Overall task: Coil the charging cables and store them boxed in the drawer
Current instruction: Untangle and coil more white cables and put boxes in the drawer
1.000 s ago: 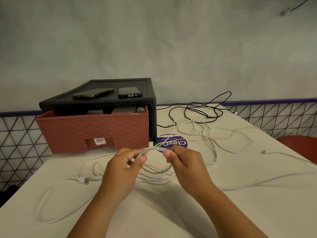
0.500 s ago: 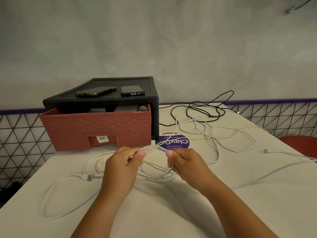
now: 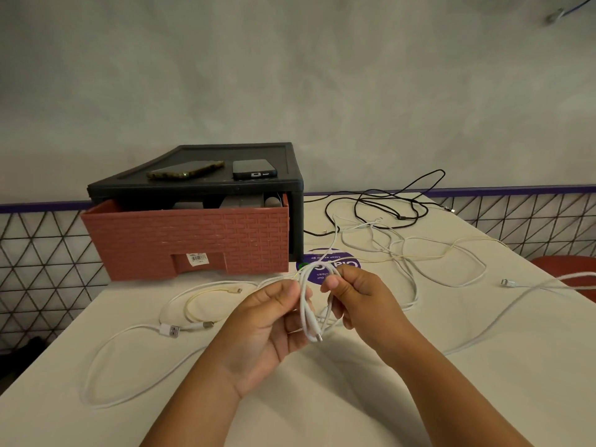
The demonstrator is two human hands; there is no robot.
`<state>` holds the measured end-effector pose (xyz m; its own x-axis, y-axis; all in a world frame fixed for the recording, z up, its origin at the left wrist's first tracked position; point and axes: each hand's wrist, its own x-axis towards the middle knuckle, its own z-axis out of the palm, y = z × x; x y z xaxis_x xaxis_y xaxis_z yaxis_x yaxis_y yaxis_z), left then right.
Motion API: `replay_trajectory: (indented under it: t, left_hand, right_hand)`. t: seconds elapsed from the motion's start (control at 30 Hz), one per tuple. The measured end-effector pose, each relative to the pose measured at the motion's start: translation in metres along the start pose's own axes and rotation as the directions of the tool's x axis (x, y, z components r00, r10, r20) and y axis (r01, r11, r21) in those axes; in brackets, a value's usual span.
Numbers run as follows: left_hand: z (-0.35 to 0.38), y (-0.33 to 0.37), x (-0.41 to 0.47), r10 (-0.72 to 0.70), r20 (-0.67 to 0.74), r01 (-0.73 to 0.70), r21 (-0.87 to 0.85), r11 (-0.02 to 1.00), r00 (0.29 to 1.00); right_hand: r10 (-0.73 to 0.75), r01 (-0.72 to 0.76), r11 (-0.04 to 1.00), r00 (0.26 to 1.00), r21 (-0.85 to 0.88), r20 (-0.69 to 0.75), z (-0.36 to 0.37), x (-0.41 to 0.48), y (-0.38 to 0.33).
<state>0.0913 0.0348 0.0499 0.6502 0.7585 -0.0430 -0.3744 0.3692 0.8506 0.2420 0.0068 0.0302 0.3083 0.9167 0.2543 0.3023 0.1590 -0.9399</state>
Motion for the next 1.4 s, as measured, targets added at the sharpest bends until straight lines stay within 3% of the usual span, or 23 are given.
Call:
replay_trajectory:
  t: [0.17, 0.33, 0.6, 0.8, 0.97, 1.13, 1.4]
  left_hand:
    - [-0.002, -0.004, 0.004, 0.033, 0.002, -0.033, 0.165, 0.986, 0.999]
    - [-0.009, -0.006, 0.01, 0.059, -0.071, -0.042, 0.23, 0.972, 0.996]
    - [-0.011, -0.01, 0.012, 0.208, -0.114, -0.123, 0.51, 0.852, 0.971]
    - [-0.017, -0.005, 0.016, 0.223, -0.154, -0.119, 0.497, 0.86, 0.963]
    - [-0.017, -0.002, 0.015, 0.145, -0.155, -0.092, 0.306, 0.948, 0.977]
    - [-0.015, 0.001, 0.011, 0.091, -0.099, -0.048, 0.373, 0.926, 0.991]
    - [-0.013, 0.006, 0.006, -0.081, -0.027, 0.085, 0.42, 0.904, 0.996]
  right_hand:
    - [-0.032, 0.035, 0.999, 0.989, 0.019, -0.147, -0.004, 0.002, 0.0]
    - [-0.135, 0.066, 0.974, 0.939, -0.218, -0.316, -0.006, -0.001, -0.001]
    - [-0.202, 0.108, 0.937, 0.943, -0.332, -0.264, -0.005, -0.002, 0.0]
    - [-0.207, 0.156, 0.931, 0.97, -0.329, -0.128, -0.005, -0.003, 0.0]
    - [-0.186, 0.177, 0.953, 0.983, -0.246, -0.011, -0.001, -0.005, -0.001]
    - [-0.232, 0.209, 0.96, 0.966, -0.189, -0.113, -0.005, -0.002, -0.002]
    - [-0.233, 0.176, 0.957, 0.94, -0.232, -0.248, -0.009, -0.001, -0.004]
